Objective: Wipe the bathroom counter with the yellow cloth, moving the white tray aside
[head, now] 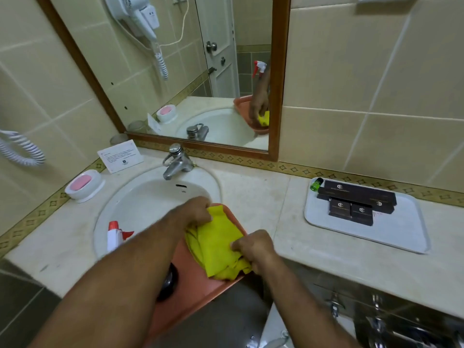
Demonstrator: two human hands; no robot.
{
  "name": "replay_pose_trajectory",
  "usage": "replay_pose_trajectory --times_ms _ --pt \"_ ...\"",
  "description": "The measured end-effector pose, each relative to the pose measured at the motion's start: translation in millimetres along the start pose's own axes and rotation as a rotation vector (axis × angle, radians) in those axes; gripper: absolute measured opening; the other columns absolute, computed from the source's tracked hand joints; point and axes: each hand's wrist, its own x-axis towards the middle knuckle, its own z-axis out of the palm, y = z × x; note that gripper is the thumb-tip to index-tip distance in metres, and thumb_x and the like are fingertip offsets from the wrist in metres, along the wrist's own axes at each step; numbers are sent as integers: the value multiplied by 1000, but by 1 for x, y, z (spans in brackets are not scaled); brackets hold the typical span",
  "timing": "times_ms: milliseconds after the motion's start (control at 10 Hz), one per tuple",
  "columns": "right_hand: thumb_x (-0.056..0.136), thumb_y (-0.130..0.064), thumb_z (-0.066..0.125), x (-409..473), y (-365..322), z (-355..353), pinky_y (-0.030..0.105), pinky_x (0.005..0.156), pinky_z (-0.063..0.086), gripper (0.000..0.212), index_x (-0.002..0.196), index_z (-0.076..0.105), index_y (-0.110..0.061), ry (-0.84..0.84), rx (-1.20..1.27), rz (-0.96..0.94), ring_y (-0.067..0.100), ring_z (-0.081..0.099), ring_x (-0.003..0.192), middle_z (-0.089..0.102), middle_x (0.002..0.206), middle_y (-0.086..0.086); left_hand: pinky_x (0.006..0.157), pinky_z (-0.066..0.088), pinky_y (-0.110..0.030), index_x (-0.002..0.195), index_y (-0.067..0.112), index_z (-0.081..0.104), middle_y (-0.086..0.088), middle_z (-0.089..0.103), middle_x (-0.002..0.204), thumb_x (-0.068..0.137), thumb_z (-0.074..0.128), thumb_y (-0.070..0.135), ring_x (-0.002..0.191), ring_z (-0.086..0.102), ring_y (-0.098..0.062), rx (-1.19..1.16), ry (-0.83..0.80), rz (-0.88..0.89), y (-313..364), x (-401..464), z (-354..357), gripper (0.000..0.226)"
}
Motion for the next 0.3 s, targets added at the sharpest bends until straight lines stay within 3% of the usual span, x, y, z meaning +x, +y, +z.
replay_pose_trajectory --times_ms 100,200,300 --pt "71 -13 67 -2 13 7 32 72 53 31 100 66 -2 116 -306 -158 36 66 96 70 105 18 92 45 -46 116 11 52 -15 51 124 81 55 16 116 48 -35 212 198 -45 -6 -10 26 36" --pt "75 -12 60 -11 9 2 32 73 50 23 98 65 -9 168 -574 -344 36 65 98 69 106 15 90 45 -47 117 11 50 -14 52 119 81 49 17 113 48 -35 326 322 -5 3 -20 29 36" --pt "82 -13 54 -23 -8 -28 38 81 52 20 100 62 -9 218 -787 -488 37 63 100 66 108 15 91 44 -46 117 9 50 -15 55 119 83 49 19 109 51 -35 464 469 155 28 -28 13 36"
